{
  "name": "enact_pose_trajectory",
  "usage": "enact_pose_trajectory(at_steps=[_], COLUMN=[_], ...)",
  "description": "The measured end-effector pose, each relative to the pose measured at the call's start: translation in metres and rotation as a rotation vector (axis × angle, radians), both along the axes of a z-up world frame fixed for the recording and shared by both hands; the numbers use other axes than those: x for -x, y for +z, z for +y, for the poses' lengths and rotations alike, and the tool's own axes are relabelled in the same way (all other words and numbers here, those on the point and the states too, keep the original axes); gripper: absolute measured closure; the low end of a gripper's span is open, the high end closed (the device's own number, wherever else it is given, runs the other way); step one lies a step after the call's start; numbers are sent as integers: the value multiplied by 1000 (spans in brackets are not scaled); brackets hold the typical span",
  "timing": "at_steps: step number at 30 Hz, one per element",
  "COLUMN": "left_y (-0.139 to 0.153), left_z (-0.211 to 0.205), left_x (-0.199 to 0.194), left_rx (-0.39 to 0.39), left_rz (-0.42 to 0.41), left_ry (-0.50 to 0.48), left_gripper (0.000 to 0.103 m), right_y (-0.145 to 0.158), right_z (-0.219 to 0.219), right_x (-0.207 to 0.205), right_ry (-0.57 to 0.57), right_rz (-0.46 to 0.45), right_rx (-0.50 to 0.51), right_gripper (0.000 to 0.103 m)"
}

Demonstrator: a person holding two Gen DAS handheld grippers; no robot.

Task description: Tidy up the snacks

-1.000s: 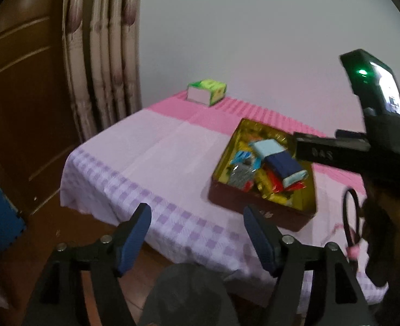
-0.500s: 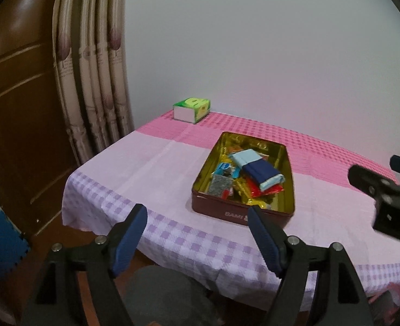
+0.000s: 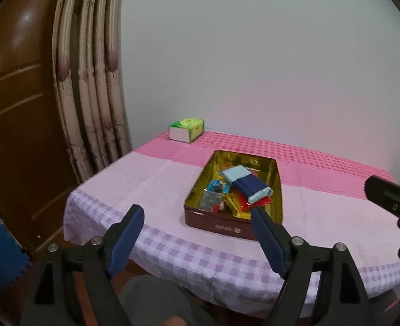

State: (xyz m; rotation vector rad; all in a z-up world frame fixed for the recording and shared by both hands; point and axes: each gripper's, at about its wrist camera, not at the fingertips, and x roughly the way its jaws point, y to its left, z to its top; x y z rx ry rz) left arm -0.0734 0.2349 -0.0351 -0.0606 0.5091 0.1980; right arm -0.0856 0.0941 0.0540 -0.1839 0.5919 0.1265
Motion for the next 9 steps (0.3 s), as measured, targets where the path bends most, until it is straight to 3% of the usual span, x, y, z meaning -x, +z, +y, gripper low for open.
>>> enact_pose_trajectory(at_steps=[9], left_y=[-5], left_z=[1], left_x=[3], left_rx=[31], left_rz=[3], left_ry=[5], left_gripper=[20], right_y=[-8], right_z=[-2], right_x=[-3], right_ry=[3], right_rz=[27], right_rx=[-3], right_gripper=[4])
